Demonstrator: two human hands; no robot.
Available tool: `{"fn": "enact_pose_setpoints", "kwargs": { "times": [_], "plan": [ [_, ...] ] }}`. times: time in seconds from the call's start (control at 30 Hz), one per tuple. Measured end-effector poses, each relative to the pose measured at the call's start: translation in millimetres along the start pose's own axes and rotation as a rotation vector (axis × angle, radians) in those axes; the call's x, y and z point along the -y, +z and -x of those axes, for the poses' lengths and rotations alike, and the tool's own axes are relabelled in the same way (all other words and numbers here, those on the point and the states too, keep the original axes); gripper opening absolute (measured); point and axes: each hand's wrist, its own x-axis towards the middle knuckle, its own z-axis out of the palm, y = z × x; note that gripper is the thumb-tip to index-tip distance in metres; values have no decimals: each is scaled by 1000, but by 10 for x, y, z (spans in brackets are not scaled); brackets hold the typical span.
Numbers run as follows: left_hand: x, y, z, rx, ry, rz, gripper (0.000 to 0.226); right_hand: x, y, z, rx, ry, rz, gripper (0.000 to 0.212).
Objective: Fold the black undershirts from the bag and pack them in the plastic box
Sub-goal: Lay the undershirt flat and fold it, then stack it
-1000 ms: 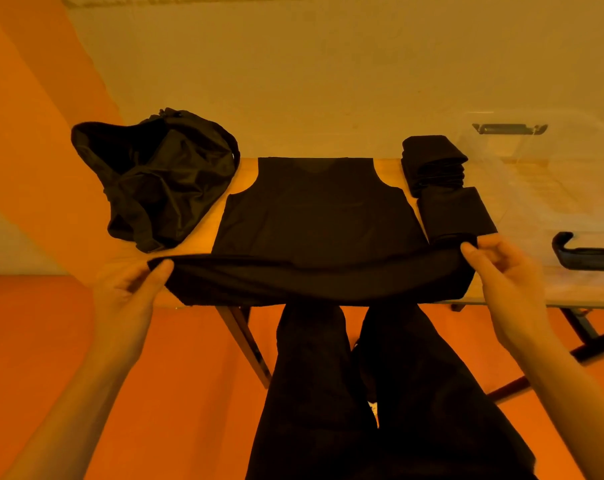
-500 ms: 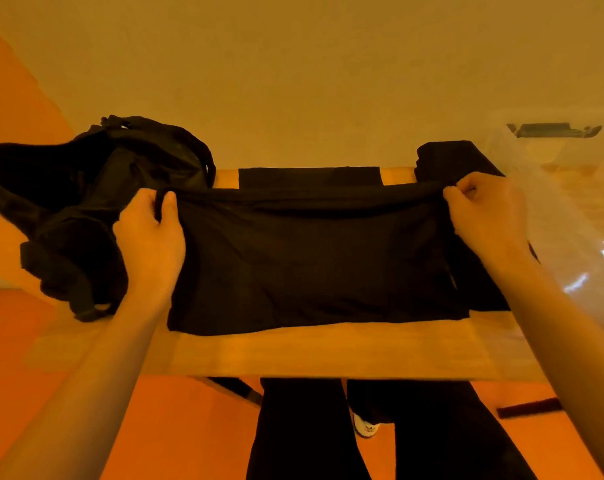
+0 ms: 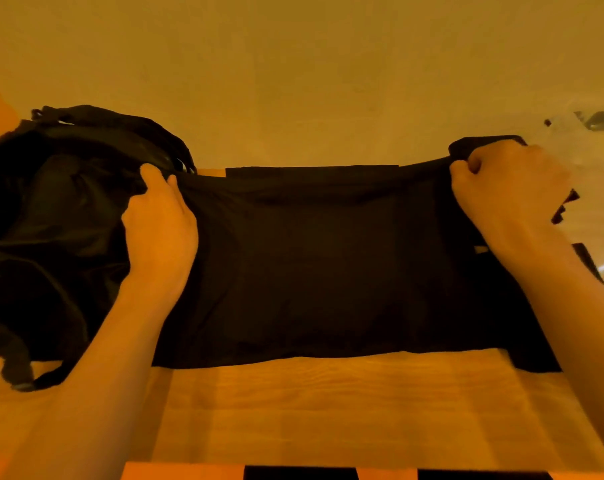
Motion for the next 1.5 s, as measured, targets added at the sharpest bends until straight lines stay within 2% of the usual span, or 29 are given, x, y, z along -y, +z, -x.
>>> {"fn": "enact_pose_setpoints", "kwargs": {
  "times": [0.13, 0.2, 0.27, 0.33, 0.4, 0.47, 0.53, 0.6, 0.8, 1.03, 1.2, 1.27, 1.37, 1.43, 1.5],
  "plan": [
    [-48, 132, -58, -1, 17, -11, 31, -6, 146, -67, 5, -32, 62, 42],
    [-72, 175, -78, 17, 32, 41, 29, 11, 165, -77, 14, -46, 83, 34],
    [-99, 135, -1, 31, 111, 50, 35, 59, 95, -1, -10, -114, 82, 27],
    [-148, 50, 222, 20, 244, -26, 49, 121, -2, 228, -14, -247, 54, 29],
    [-255, -48, 568, 125, 363, -52, 61, 181, -38, 674, 84, -383, 6, 35],
    [-293, -81, 916, 322, 432, -107, 70, 197, 35, 1165, 281, -450, -10, 52],
    [-189, -56, 1144, 464, 414, -213, 78, 142, 132, 1472, 458, -428, 24, 72],
    [-4, -40, 1232, 548, 338, -307, 87, 33, 195, 1591, 528, -390, 62, 81],
    [228, -242, 1461, 584, 321, -357, 96, -104, 87, 1804, 532, -387, 64, 86],
    [482, -584, 1945, 630, 297, -372, 90, -242, -130, 2398, 553, -402, 78, 84],
    [410, -892, 2177, 735, 263, -328, 104, -366, -268, 2660, 549, -409, 28, 81],
    [309, -964, 2095, 680, 237, -265, 107, -358, -358, 2568, 514, -392, -10, 83],
    [248, -825, 1820, 506, 305, -168, 92, -299, -373, 2198, 412, -361, -27, 83],
    [307, -625, 1627, 559, 320, -223, 88, -305, -280, 2020, 443, -354, 46, 86],
    [416, -456, 1510, 585, 321, -310, 93, -341, -162, 1981, 464, -366, 130, 89]
  ]
}}
